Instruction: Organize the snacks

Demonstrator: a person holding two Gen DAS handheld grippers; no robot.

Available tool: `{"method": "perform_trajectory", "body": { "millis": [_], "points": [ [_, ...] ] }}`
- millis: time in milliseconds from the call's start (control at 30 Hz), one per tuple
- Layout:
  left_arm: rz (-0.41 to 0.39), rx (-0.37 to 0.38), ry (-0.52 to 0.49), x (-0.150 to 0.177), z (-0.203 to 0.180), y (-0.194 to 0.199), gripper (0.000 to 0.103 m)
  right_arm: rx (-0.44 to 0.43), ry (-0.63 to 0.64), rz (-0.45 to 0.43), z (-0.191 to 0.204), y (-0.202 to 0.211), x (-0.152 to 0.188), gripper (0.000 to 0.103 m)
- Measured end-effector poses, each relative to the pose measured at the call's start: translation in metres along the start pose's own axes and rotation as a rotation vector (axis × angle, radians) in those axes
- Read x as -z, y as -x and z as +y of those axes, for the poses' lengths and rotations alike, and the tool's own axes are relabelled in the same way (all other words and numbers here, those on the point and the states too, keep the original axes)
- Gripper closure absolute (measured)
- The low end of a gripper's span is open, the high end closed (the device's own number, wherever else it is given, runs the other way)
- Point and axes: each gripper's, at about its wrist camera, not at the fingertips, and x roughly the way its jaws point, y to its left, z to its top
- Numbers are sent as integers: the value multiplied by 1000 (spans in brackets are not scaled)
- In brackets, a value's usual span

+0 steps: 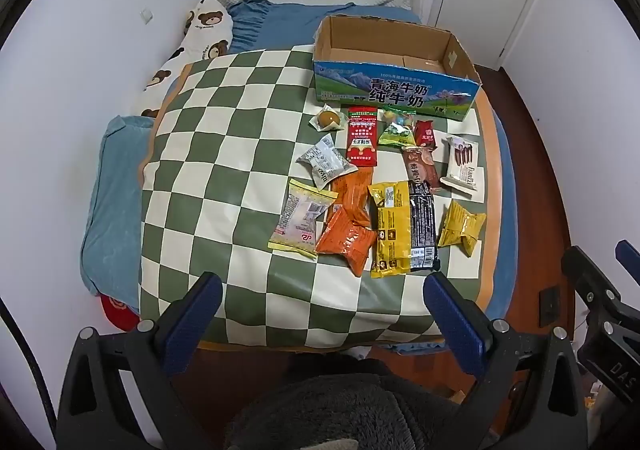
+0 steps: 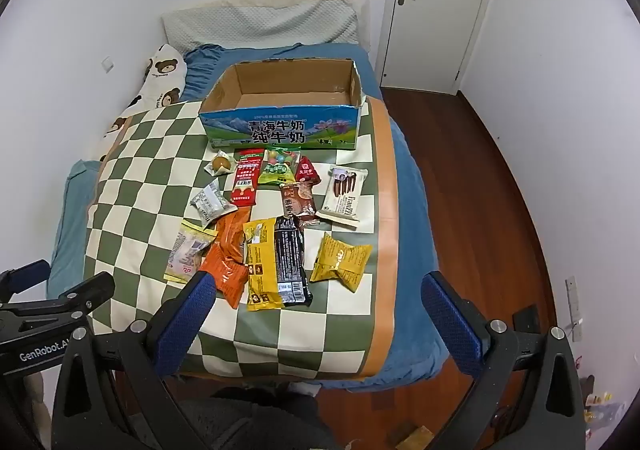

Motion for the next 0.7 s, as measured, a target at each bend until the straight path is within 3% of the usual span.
{"method": "perform_trajectory", "body": {
  "millis": [700],
  "points": [
    [-2,9,5,0,1,0,0,3,4,0,3,2,6,0]
  ]
}}
